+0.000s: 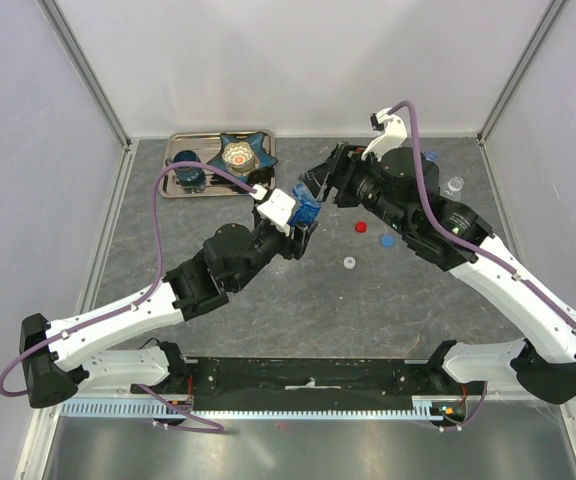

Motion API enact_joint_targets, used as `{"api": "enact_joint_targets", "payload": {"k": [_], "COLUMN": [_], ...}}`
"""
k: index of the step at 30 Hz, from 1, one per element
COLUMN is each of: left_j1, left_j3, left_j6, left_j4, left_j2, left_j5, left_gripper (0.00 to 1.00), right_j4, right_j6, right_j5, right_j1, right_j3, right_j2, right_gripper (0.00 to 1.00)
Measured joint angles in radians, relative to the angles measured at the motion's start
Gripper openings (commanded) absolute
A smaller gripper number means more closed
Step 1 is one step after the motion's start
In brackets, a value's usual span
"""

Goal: Unscrew the bottle caps

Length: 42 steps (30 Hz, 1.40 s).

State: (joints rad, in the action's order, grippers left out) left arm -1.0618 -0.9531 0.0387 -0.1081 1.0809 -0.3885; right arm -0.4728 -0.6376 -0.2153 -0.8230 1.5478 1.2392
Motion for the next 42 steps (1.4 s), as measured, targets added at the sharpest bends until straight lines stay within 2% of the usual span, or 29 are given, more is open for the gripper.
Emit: {"api": "enact_joint_targets", "payload": {"k": [11, 13, 18, 21, 22, 24, 30, 33, 38, 42], "left_j1": [0.0, 0.0, -0.001, -0.001, -0.001, -0.001, 0.006, 0.078, 0.299, 0.388], "left_j3": [0.0, 0.0, 0.003, 0.004, 0.004, 0.004, 0.005, 0.005, 0.004, -0.007], "left_j6": [0.0, 0.0, 0.0, 0.0, 0.0, 0.0, -0.005, -0.042, -0.212, -0.368], "left_j4": [0.002, 0.003, 0.007, 0.007, 0.007, 0.006, 0.007, 0.01, -0.037, -0.127], "left_j2": [-0.006, -0.006, -0.006, -0.006, -0.006, -0.006, -0.019, -0.037, -0.038, 0.005], "left_j5": [-0.001, -0.001, 0.002, 0.005, 0.006, 0.009, 0.076, 0.276, 0.83, 1.175], "left_gripper": [0.19, 0.2, 0.2, 0.2, 0.2, 0.2, 0.18, 0.2, 0.24, 0.25], "right_j4": [0.01, 0.023, 0.056, 0.061, 0.062, 0.064, 0.064, 0.048, 0.047, 0.044], "right_j6": [-0.008, -0.011, -0.015, -0.013, -0.014, -0.01, 0.035, 0.097, 0.206, 0.294], "right_j5": [0.002, 0.004, 0.008, 0.007, 0.006, 0.005, 0.026, 0.065, 0.207, 0.389], "right_j1": [0.0, -0.001, -0.006, -0.006, -0.006, -0.006, -0.008, -0.009, 0.005, 0.019], "right_j3": [-0.034, -0.042, -0.068, -0.075, -0.077, -0.079, -0.081, -0.066, -0.043, -0.035], "right_j2": [0.005, 0.003, -0.008, -0.013, -0.014, -0.016, -0.034, -0.05, -0.068, -0.094], "right_gripper": [0.52, 0.45, 0.43, 0.29, 0.13, 0.0, 0.0, 0.0, 0.0, 0.0]}}
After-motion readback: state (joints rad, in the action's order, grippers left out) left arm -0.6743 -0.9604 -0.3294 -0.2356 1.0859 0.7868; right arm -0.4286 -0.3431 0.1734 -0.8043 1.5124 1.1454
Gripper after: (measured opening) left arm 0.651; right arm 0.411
